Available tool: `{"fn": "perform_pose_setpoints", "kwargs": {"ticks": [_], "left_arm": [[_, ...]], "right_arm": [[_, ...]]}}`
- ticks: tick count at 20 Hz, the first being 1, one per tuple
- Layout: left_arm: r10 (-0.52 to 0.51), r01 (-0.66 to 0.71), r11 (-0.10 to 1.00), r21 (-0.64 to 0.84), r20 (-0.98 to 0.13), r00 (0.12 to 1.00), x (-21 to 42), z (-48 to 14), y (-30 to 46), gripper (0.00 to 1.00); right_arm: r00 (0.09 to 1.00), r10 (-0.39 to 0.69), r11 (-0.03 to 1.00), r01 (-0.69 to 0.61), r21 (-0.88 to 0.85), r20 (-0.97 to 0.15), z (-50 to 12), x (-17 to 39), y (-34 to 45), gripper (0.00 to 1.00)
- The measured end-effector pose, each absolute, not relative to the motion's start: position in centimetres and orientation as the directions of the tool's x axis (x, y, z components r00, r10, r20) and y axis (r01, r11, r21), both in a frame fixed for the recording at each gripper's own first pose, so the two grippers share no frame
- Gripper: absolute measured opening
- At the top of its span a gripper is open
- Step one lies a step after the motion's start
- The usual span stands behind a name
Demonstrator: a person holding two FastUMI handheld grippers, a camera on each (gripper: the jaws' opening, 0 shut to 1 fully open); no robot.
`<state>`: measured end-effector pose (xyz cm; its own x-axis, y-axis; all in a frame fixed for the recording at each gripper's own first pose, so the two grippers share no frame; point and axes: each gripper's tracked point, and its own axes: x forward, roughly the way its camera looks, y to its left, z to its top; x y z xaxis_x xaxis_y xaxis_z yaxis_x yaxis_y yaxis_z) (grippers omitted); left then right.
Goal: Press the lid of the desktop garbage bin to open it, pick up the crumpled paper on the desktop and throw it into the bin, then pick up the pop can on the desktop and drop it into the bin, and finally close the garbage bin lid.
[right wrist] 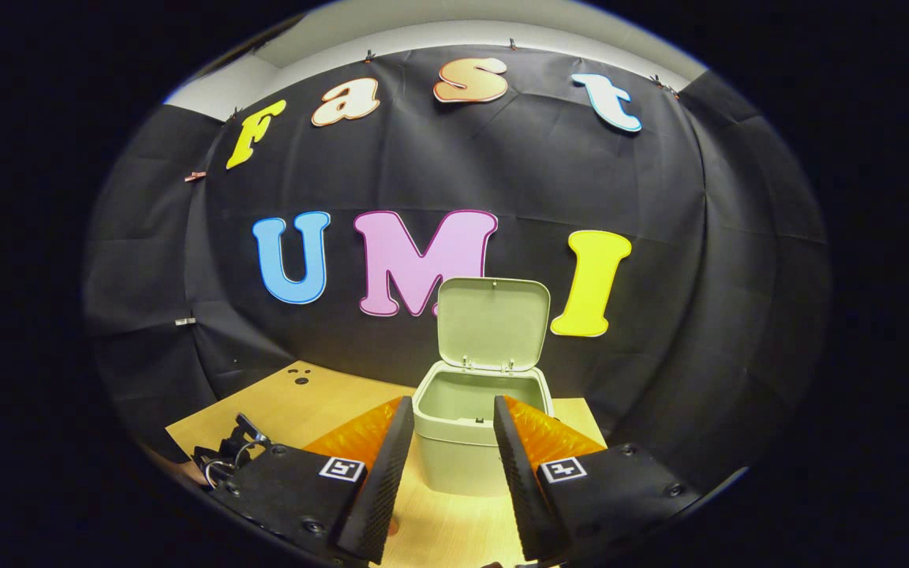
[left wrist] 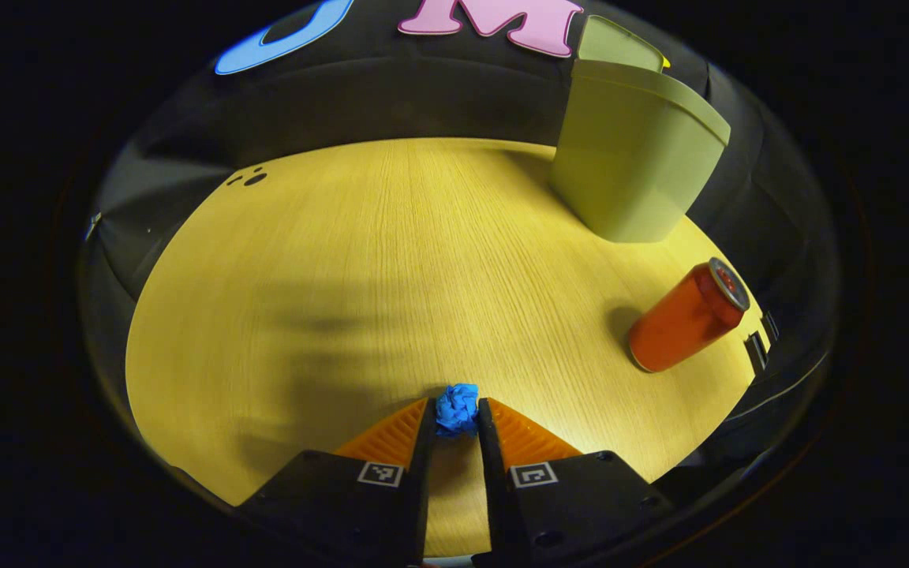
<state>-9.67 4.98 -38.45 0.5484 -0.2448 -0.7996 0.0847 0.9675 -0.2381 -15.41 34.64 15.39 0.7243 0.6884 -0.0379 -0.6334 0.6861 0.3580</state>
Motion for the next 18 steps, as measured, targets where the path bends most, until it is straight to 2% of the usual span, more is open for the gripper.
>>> {"fn": "perform_pose_setpoints", "kwargs": {"ticks": [5, 12, 18], "left_arm": [[-0.312, 0.134, 0.944, -0.3, -0.689, 0.654, -7.6, -32.8, 5.1, 0.34], [-0.343, 0.173, 0.918, -0.356, -0.496, 0.798, -1.7, -20.8, 5.3, 0.35], [-0.428, 0.293, 0.867, -0.403, -0.301, 0.852, 3.6, -11.4, 2.7, 0.35]], "right_arm": [[0.715, 0.698, 0.676, -0.635, 0.374, -0.047, 14.8, -15.8, 35.2, 0.66], [0.698, 0.715, 0.657, -0.647, 0.387, -0.046, 14.5, -16.5, 36.6, 0.66], [0.683, 0.729, 0.643, -0.657, 0.393, -0.052, 13.9, -17.4, 37.6, 0.66]]}}
